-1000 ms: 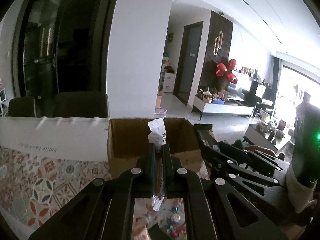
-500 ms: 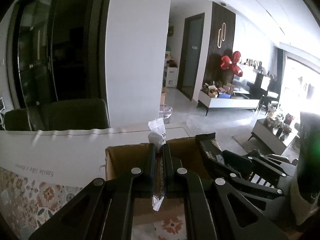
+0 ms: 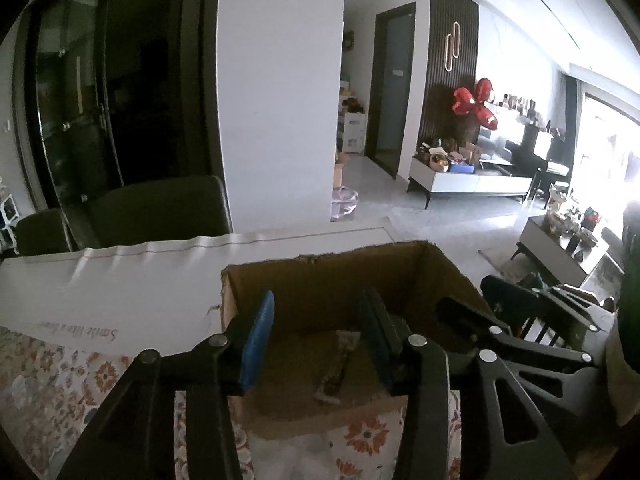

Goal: Organize snacks
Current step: 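Open both tools to drop the snacks into the box, then move both tools back toward the remaining snacks on the table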

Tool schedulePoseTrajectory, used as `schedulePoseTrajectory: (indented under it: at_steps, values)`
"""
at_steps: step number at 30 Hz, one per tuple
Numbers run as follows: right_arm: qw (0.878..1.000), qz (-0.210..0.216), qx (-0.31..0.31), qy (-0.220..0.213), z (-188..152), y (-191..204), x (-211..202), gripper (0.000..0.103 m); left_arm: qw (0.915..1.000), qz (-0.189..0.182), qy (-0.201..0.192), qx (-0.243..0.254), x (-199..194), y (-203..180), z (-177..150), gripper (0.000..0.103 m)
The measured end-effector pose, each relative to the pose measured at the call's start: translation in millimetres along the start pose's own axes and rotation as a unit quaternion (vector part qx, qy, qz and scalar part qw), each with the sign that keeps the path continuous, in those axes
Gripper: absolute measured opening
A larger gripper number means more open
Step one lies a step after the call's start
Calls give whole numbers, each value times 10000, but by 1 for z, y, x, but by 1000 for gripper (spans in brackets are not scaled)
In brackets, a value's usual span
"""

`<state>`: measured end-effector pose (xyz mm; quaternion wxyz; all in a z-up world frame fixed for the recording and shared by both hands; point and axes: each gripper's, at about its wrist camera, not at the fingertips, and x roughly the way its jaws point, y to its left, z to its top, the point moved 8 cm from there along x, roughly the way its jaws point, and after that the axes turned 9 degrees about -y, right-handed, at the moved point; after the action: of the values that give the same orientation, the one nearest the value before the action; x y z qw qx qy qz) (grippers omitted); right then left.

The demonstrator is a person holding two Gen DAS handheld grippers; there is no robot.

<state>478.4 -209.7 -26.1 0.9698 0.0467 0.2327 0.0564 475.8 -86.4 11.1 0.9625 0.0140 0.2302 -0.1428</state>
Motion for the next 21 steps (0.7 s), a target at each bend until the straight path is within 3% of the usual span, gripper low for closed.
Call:
schedulePoseTrajectory:
  at_steps: [11,21]
  values:
    - [9993,-102,-66,-345,-9,11,-58,57,9999,87,-55,17,-59,4,-20,59]
    - [9978,-199,20,-634,-24,19,-113,64,9986,117,-425,294,-122,-8,-41,66]
